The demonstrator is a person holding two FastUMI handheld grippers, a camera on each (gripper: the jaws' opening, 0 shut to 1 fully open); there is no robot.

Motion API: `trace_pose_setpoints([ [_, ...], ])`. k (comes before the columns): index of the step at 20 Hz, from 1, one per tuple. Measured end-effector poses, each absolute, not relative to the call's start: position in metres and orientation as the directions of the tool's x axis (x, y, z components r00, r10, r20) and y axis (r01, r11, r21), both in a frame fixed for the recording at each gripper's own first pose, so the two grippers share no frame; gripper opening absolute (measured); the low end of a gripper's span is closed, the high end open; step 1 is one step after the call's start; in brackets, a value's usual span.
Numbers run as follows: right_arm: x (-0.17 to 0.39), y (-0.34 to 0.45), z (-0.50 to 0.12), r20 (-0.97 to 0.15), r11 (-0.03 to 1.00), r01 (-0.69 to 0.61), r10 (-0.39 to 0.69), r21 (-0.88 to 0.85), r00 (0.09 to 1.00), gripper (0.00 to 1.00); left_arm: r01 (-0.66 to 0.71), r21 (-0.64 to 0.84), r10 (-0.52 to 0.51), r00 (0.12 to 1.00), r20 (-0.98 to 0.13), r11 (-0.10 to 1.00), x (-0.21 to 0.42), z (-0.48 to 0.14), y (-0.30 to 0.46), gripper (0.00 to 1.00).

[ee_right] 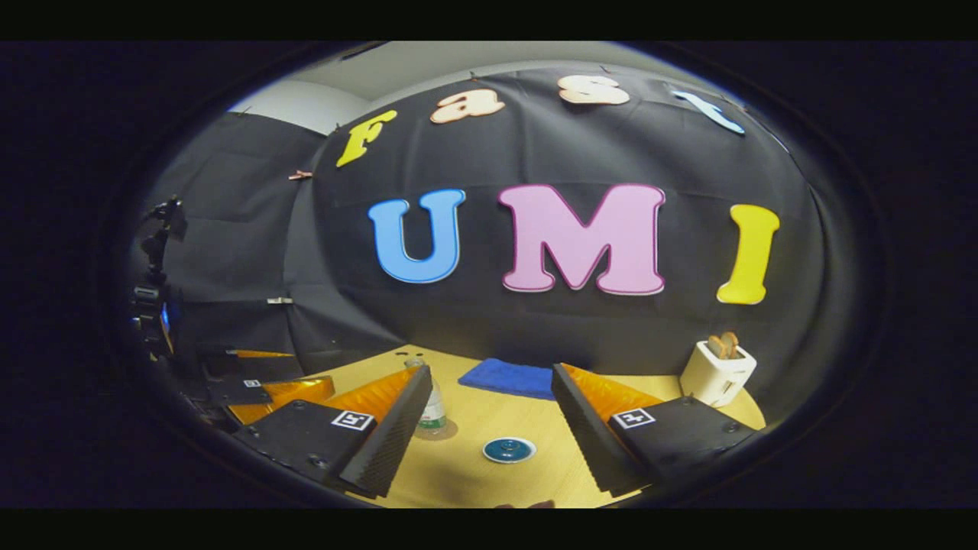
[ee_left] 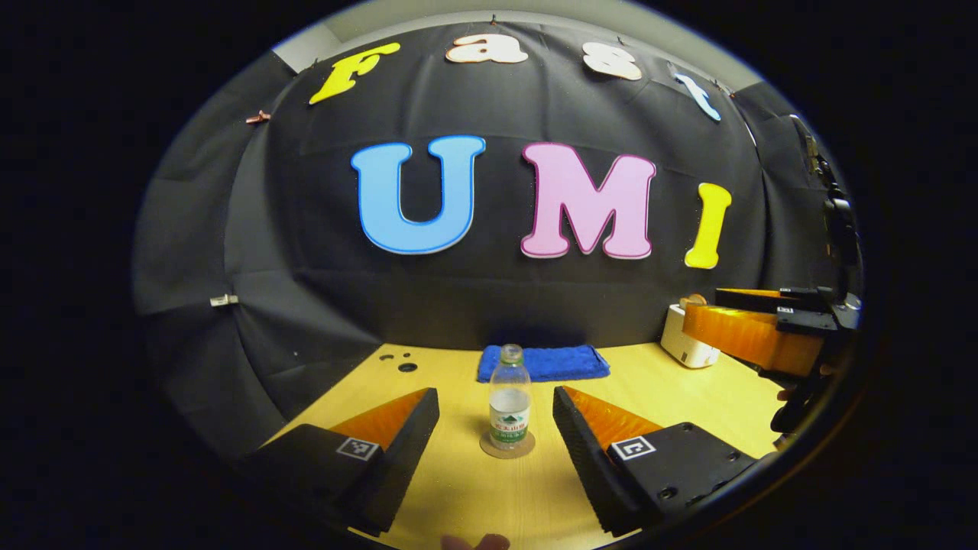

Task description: Open the teacup lid with one hand, grasp the water bottle and pour water into the teacup with the other hand; after pouring, place the water bottle on the coaster and then close the teacup lid.

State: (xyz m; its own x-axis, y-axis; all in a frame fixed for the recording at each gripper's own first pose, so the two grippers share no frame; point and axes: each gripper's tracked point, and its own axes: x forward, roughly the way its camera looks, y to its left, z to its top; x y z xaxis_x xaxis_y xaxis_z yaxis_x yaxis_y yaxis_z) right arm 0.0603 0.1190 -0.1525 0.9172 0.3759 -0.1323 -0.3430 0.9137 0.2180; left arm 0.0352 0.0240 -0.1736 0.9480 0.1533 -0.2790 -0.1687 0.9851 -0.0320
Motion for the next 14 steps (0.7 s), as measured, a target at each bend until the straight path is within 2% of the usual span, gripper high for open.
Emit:
trace_pose_setpoints([
  [6, 0.047, 0.117, -0.092, -0.100, 0.905, -0.370, 0.396, 0.209, 0.913, 0.96, -0.224, -0.016, 0.214, 0.948, -0.235, 0.975, 0.011, -0.105, 0.052, 0.94],
  [10, 0.036, 0.121, -0.067, -0.084, 0.893, -0.407, 0.428, 0.192, 0.900, 0.96, -0.292, -0.011, 0.283, 0.934, -0.218, 0.956, -0.011, -0.086, 0.075, 0.94],
  [14, 0.027, 0.130, -0.062, -0.088, 0.886, -0.420, 0.443, 0.198, 0.892, 0.96, -0.321, -0.028, 0.307, 0.926, -0.218, 0.947, -0.022, -0.084, 0.085, 0.95],
])
